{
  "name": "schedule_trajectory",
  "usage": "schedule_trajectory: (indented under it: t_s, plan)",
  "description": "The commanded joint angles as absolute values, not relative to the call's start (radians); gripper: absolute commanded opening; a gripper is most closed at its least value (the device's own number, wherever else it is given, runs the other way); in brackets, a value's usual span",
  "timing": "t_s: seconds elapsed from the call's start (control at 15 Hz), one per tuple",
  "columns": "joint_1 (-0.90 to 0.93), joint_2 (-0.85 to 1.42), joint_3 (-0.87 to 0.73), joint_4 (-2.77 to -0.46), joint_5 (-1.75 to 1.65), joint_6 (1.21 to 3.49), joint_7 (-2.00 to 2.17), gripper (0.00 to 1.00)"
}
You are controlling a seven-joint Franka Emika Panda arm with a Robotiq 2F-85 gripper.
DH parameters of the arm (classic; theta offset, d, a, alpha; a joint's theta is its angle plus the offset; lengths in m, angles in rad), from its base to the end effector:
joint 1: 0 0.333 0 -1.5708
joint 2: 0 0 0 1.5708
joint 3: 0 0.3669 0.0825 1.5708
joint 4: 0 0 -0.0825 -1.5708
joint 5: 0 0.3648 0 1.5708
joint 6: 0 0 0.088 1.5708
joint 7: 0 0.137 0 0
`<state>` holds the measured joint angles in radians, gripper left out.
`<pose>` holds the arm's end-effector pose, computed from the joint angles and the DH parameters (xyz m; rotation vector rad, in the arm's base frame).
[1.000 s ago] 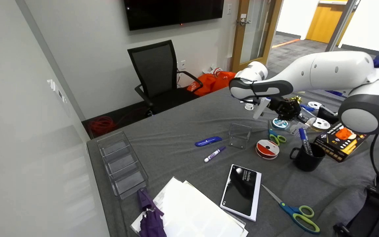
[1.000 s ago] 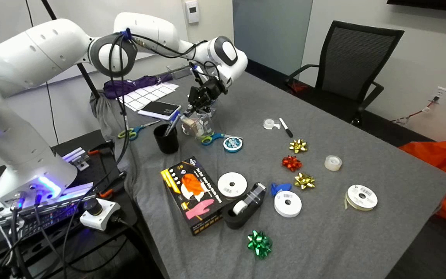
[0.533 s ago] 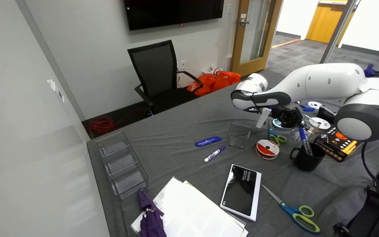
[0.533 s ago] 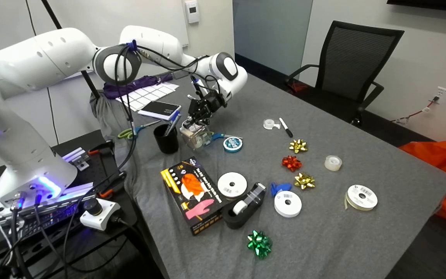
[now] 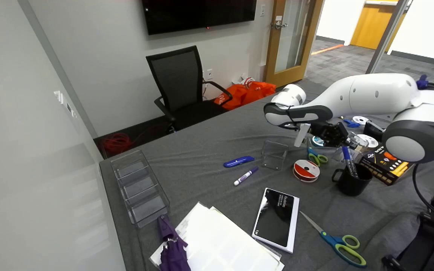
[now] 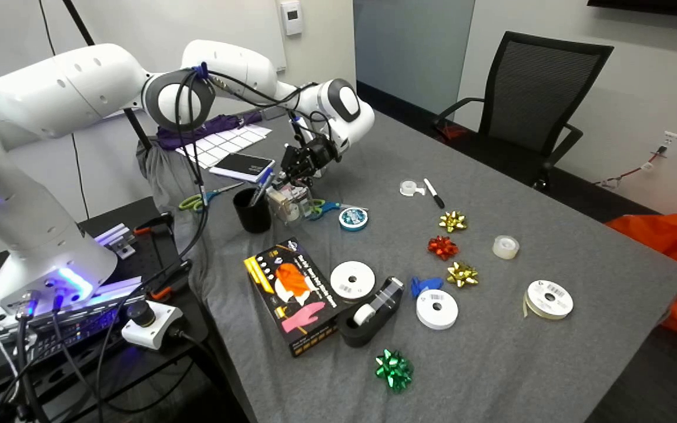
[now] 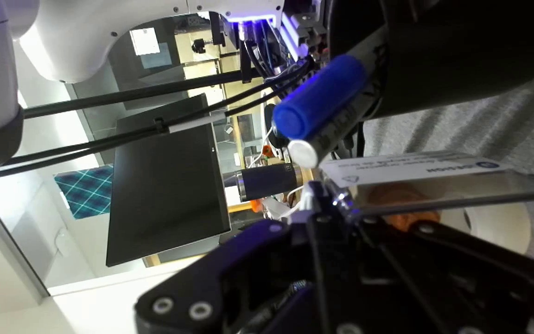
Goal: Pour the contents in the clear container on the right onto the table.
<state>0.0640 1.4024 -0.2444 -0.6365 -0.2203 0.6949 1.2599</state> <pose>0.6292 -0.0717 0.1266 1.3486 -1.2437 -0.8820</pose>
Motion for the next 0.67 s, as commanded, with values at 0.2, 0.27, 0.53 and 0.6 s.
schedule_trajectory:
  t_s: [0.2, 0.27, 0.53, 0.6]
  plan:
    - [0.078, 1.390, -0.245, -0.656, -0.283, 0.654, 1.154, 0.01]
    - [0.080, 1.381, -0.243, -0.659, -0.295, 0.640, 1.126, 0.01]
    - [0.092, 1.376, -0.244, -0.662, -0.338, 0.587, 1.044, 0.01]
    - [0.095, 1.378, -0.244, -0.661, -0.346, 0.581, 1.035, 0.01]
